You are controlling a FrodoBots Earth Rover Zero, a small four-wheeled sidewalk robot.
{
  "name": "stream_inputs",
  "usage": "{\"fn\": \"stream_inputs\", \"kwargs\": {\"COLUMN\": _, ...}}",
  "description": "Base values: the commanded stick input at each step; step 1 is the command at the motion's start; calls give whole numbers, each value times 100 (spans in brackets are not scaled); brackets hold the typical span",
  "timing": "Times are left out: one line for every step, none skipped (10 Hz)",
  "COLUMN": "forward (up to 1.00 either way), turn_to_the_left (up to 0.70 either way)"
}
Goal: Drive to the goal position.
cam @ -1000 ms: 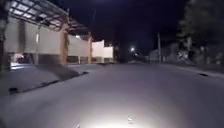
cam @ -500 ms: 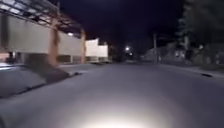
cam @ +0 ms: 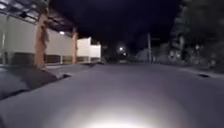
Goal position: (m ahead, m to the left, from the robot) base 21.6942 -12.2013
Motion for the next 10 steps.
{"fn": "stream_inputs", "kwargs": {"forward": 100, "turn_to_the_left": 0}}
{"fn": "stream_inputs", "kwargs": {"forward": 100, "turn_to_the_left": 0}}
{"fn": "stream_inputs", "kwargs": {"forward": 100, "turn_to_the_left": 0}}
{"fn": "stream_inputs", "kwargs": {"forward": 100, "turn_to_the_left": 0}}
{"fn": "stream_inputs", "kwargs": {"forward": 100, "turn_to_the_left": 0}}
{"fn": "stream_inputs", "kwargs": {"forward": 100, "turn_to_the_left": 0}}
{"fn": "stream_inputs", "kwargs": {"forward": 100, "turn_to_the_left": 0}}
{"fn": "stream_inputs", "kwargs": {"forward": 100, "turn_to_the_left": 0}}
{"fn": "stream_inputs", "kwargs": {"forward": 100, "turn_to_the_left": 0}}
{"fn": "stream_inputs", "kwargs": {"forward": 100, "turn_to_the_left": 0}}
